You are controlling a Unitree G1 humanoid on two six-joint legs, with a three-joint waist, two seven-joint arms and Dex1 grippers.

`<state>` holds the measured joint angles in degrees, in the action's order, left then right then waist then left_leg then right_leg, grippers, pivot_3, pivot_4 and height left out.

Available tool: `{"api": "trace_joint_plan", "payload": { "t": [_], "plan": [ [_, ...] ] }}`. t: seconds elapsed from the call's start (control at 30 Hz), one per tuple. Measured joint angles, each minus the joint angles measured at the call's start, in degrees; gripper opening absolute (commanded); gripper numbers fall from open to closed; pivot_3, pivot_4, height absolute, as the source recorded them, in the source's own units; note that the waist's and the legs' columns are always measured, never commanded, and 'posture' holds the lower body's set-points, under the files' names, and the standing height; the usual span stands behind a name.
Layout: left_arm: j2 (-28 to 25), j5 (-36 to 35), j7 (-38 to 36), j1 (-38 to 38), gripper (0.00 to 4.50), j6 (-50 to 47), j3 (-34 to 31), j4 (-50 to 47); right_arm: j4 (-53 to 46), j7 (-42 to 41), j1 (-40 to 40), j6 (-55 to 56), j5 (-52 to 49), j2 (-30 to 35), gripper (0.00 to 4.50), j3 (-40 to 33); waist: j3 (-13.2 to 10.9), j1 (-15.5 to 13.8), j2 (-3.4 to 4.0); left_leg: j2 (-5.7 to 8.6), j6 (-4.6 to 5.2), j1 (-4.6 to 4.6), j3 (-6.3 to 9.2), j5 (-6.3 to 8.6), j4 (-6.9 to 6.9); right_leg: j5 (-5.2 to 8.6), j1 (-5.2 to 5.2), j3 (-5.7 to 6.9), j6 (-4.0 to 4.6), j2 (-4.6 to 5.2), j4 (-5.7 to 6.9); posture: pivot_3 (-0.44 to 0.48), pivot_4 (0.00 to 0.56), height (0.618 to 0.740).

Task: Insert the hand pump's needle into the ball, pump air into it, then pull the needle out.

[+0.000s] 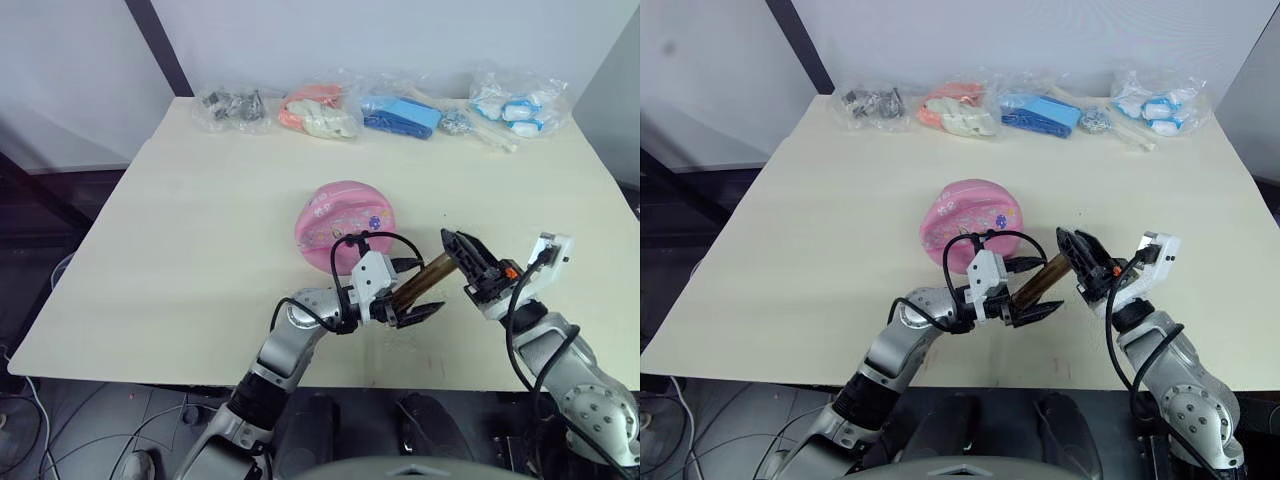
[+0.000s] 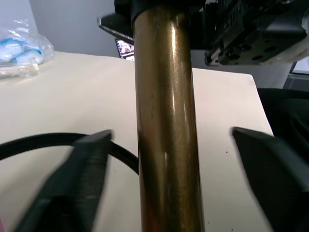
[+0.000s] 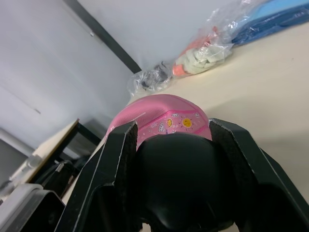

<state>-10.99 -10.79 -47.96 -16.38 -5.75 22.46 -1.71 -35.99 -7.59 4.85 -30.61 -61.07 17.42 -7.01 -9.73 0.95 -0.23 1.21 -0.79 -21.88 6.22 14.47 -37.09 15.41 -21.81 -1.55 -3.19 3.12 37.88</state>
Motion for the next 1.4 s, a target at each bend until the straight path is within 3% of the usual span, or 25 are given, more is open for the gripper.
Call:
{"api": "trace_joint_plan", "payload": {
  "t": [0.27,0.3,0.53,0.93,1.23,1.33,1.4],
  "plan": [
    [-5.0,-0.7,-4.5,1.0,4.43,0.0,-0.5,0.0,-3.0,-7.9,-1.5,1.5,8.9,5.5,1.85,2.7,0.0,0.0,0.01,-0.01,0.00,-0.02,0.04,0.00,0.01,0.01,-0.02,0.03,0.00,-0.01,-0.01,0.000,0.150,0.736],
    [-7.2,-1.3,-6.8,1.8,4.43,0.1,-1.2,-0.2,-4.1,-12.3,-2.2,2.1,13.1,9.8,1.85,4.6,0.0,0.1,0.00,-0.01,0.00,-0.03,0.02,0.00,0.00,0.00,-0.03,0.02,-0.01,0.00,-0.03,0.000,0.150,0.736],
    [-12.2,-2.0,-12.3,3.9,4.43,1.8,-1.8,0.1,-4.7,-18.5,-5.4,2.1,17.1,14.6,1.85,5.9,0.0,-0.1,0.00,-0.02,0.00,-0.08,0.07,0.00,0.01,0.00,-0.07,0.07,0.01,0.00,-0.03,0.000,0.150,0.736],
    [-9.6,-1.8,-17.5,-1.1,4.43,2.4,-0.2,7.7,-5.2,-20.9,-10.7,-2.6,13.4,18.1,1.85,5.5,0.0,-0.1,-0.03,-0.01,0.00,-0.13,0.12,0.00,-0.01,-0.01,-0.07,0.11,0.01,0.00,-0.04,0.000,0.150,0.736],
    [-5.5,-1.7,-18.2,-6.0,4.43,1.5,0.0,15.4,-5.2,-17.6,-12.5,-6.1,10.1,17.0,1.85,4.9,-0.1,0.0,-0.05,-0.01,0.00,-0.12,0.15,0.00,-0.02,-0.01,-0.08,0.13,0.01,-0.01,-0.01,0.000,0.150,0.736],
    [-5.5,-1.7,-18.9,-6.0,3.74,1.5,0.0,16.2,-5.2,-16.3,-12.8,-6.7,9.3,16.3,1.85,4.7,-0.1,-0.1,-0.06,0.00,0.00,-0.14,0.15,0.00,-0.02,-0.01,-0.08,0.14,0.01,0.00,-0.01,0.000,0.150,0.736],
    [-5.3,-1.7,-19.2,-6.0,2.83,1.4,0.0,16.3,-5.2,-15.5,-12.9,-6.8,9.1,16.1,1.85,4.7,-0.1,-0.1,-0.06,0.00,0.00,-0.14,0.16,0.00,-0.02,-0.01,-0.08,0.14,0.01,0.00,-0.02,0.000,0.150,0.736]
  ]
}}
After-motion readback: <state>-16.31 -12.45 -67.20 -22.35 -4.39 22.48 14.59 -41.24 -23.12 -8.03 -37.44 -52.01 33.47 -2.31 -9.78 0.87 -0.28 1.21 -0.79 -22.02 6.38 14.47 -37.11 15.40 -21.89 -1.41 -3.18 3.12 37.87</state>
